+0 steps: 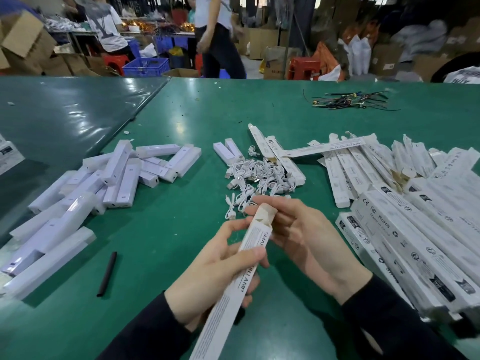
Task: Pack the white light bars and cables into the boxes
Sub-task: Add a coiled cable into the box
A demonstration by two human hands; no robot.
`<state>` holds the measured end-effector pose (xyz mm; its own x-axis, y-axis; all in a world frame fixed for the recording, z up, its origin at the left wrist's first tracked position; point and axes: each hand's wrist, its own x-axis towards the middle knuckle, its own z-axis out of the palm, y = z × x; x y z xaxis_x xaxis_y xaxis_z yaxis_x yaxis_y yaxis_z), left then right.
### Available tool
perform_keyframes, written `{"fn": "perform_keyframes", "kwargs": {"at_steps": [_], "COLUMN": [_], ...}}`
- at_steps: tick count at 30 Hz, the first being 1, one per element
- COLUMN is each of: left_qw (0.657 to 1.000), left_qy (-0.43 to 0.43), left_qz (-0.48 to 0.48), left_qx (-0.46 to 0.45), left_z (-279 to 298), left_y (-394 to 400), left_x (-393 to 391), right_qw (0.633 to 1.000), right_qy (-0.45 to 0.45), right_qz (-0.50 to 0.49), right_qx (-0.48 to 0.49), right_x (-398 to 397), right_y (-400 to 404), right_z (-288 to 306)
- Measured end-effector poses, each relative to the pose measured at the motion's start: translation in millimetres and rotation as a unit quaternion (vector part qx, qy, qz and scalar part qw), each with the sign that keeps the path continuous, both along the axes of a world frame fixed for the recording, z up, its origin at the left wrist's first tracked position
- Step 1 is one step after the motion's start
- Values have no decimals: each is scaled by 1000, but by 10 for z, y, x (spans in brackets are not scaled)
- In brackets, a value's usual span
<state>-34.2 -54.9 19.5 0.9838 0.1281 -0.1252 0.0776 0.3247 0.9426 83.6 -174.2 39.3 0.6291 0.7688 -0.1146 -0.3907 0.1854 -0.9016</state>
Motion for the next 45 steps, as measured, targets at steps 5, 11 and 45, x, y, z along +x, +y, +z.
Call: {"fn": "perform_keyframes", "kwargs": {"at_steps": [5,11,45], "left_qw": [996,995,945], "left_qy": [18,13,169], "left_qz": [2,-52,-86], "left_qx": [-92,-80,-265], "left_z": [-10,-13,-9], "left_y": [-7,-62,110], "left_x": [9,-10,56], "right_qw": [999,997,945], "right_qy": [24,-3,-315], "right_qz": [0,12,43], "right_qx": [-33,-77,-81], "right_x": [-82,-95,-160], "right_y": [39,27,-11], "right_z": [-57,-38,-218]}}
